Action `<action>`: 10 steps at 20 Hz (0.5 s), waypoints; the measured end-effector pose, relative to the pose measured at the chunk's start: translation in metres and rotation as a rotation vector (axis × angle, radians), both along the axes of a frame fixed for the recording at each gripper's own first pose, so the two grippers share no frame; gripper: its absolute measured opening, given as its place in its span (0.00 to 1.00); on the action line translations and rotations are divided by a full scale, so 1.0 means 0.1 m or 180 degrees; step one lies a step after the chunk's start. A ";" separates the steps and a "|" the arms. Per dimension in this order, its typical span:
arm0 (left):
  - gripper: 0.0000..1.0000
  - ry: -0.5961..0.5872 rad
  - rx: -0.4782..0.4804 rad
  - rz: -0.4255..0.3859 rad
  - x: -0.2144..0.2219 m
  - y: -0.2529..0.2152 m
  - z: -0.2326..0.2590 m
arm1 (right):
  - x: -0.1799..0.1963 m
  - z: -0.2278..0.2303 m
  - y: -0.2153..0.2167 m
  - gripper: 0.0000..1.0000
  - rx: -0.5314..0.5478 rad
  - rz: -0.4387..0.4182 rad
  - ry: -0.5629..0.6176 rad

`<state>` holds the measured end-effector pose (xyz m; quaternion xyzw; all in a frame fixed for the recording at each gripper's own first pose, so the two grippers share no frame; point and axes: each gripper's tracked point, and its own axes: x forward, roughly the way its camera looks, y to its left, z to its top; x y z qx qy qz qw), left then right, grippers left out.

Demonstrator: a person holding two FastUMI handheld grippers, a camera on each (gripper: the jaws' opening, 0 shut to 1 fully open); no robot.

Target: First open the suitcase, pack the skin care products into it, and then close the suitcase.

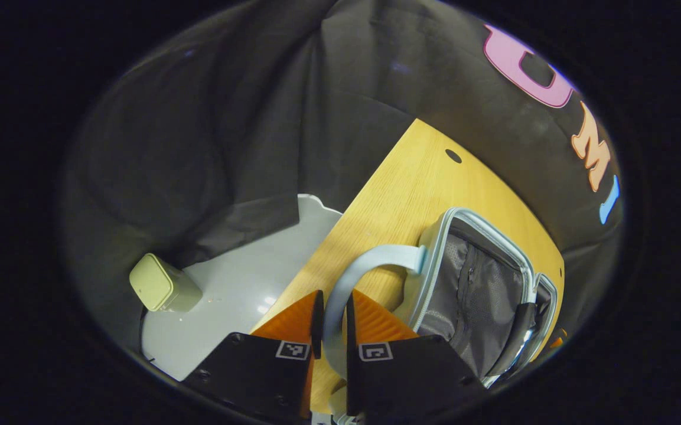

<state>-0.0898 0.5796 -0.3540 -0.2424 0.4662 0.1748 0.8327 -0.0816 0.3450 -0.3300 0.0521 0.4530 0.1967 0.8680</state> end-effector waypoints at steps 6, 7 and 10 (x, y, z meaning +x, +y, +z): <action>0.00 -0.0300 0.0135 -0.0167 0.05 -0.08 0.28 | 0.01 0.05 -0.13 0.98 -0.0001 0.0002 -0.0129; 0.00 -0.0370 0.0301 -0.0251 0.06 -0.06 0.41 | 0.02 0.07 -0.15 0.98 0.0027 0.0003 -0.0142; 0.01 -0.0499 0.0625 -0.0384 0.09 -0.13 0.89 | 0.08 0.11 -0.18 0.98 0.0089 0.0057 -0.0237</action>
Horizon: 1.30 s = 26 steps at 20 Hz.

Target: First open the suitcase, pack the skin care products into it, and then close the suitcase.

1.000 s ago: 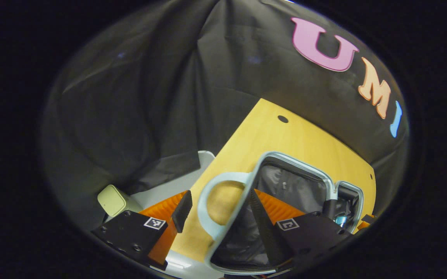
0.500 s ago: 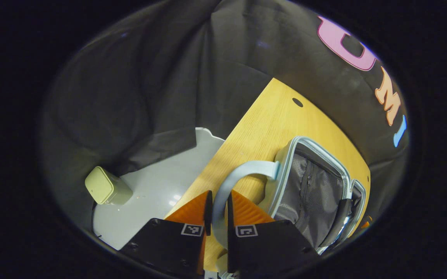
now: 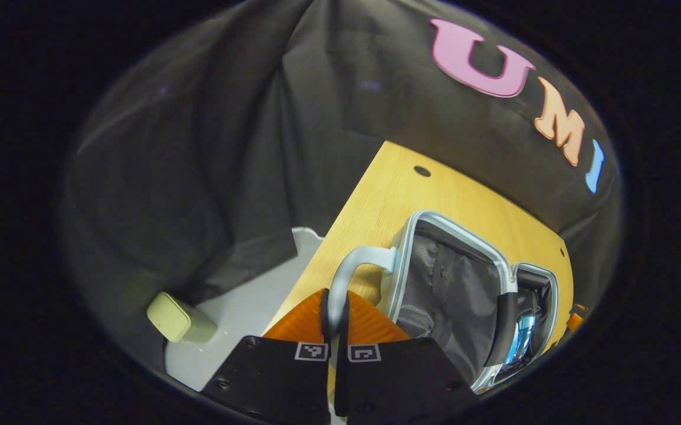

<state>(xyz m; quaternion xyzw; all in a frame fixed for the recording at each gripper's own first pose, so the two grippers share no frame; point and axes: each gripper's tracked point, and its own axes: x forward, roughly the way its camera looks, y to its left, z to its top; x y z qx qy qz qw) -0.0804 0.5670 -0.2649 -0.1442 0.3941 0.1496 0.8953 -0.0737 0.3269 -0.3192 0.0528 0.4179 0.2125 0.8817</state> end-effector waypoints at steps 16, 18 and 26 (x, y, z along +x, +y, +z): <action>0.00 -0.0931 0.0316 -0.0628 0.33 -1.82 1.90 | 0.10 0.20 -0.74 0.98 0.0313 0.0027 -0.0136; 0.00 -0.1018 0.0199 -0.0759 0.33 -2.15 2.00 | 0.10 0.22 -0.82 0.98 0.0327 0.0030 -0.0164; 0.00 -0.1244 -0.0248 -0.1176 0.53 -3.20 2.06 | 0.12 0.30 -1.26 0.98 0.0345 -0.0091 -0.0219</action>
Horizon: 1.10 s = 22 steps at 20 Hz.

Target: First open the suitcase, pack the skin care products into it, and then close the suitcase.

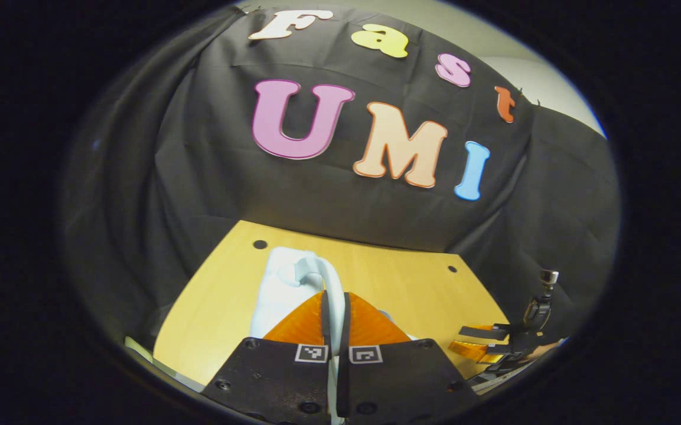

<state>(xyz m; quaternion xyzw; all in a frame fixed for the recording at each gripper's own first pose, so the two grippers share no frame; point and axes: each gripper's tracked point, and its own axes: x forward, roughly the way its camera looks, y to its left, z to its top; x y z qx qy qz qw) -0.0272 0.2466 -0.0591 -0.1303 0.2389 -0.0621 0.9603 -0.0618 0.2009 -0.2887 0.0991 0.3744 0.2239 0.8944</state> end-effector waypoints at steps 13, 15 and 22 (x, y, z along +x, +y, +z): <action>0.01 0.0424 -0.0270 -0.0705 0.09 -1.63 -0.78 | 0.04 0.13 -0.83 0.98 -0.0097 -0.0269 -0.0117; 0.01 0.0556 -0.0178 -0.0753 0.08 -1.79 -0.97 | 0.04 0.14 -0.95 0.98 -0.0116 -0.0283 -0.0131; 0.17 0.0725 0.0163 -0.0605 0.13 -2.18 -1.45 | 0.09 0.30 -1.39 0.98 -0.0095 -0.0252 -0.0230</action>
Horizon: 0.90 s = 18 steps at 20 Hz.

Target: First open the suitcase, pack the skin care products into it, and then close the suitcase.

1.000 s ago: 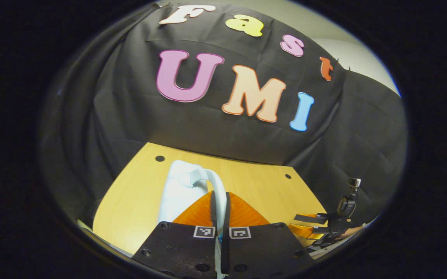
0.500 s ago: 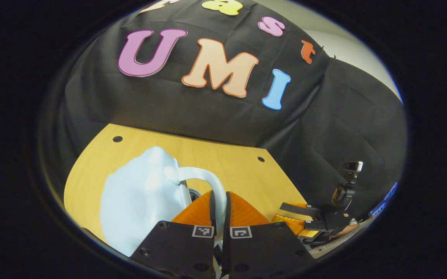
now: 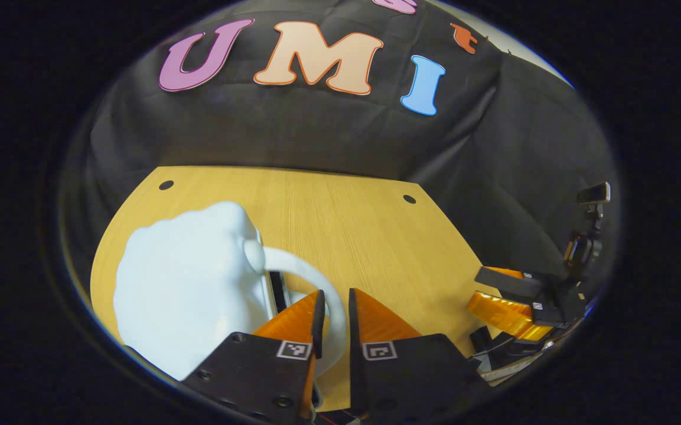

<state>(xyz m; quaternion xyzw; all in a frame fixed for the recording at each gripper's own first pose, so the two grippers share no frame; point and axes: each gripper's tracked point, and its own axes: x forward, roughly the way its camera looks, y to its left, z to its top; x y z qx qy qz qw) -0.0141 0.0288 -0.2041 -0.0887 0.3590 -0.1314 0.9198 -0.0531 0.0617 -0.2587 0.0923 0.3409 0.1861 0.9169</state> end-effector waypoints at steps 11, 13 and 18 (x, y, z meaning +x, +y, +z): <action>0.96 -0.1470 0.0702 0.0643 0.26 0.23 1.14 | 0.69 1.77 -0.10 0.98 -0.0171 -0.0532 -0.1663; 0.94 -0.1551 0.0763 0.0632 0.23 0.31 1.28 | 0.73 1.95 -0.02 0.98 -0.0089 -0.0644 -0.1797; 0.95 -0.1861 0.0870 0.0645 0.20 0.58 1.55 | 0.74 2.05 0.23 0.98 -0.0070 -0.0754 -0.1871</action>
